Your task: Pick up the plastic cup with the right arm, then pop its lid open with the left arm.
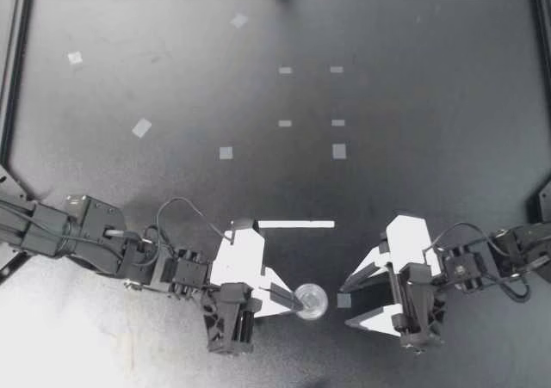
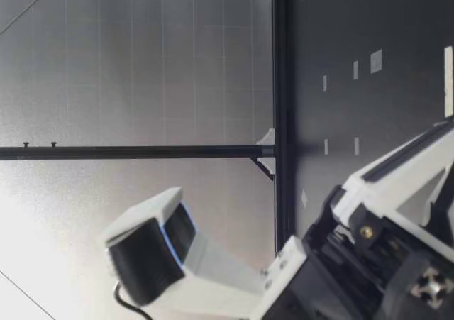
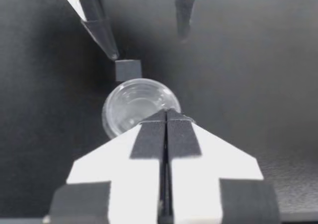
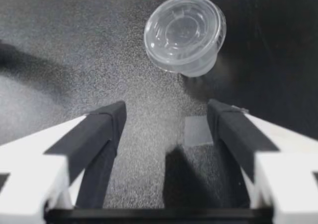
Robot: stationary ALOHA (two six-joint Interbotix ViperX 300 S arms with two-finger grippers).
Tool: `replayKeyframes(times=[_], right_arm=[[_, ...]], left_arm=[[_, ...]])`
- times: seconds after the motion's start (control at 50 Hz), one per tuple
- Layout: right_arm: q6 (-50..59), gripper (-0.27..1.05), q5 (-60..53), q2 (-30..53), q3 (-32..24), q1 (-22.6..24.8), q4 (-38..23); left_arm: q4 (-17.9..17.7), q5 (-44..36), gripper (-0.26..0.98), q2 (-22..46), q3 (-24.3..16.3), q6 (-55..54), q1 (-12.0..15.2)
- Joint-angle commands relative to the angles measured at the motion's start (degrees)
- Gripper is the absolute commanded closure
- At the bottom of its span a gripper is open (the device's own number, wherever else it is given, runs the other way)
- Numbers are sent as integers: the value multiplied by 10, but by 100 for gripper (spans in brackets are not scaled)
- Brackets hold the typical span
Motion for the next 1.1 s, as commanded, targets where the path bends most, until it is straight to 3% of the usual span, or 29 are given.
replayKeyframes(times=[0.0, 1.08], right_arm=[[-2, 12, -6, -2, -13, -4, 1], [-2, 12, -5, 49, -55, -22, -1]], left_arm=[[0, -5, 79, -9, -8, 3, 8], [0, -12, 79, 12, -4, 18, 13]])
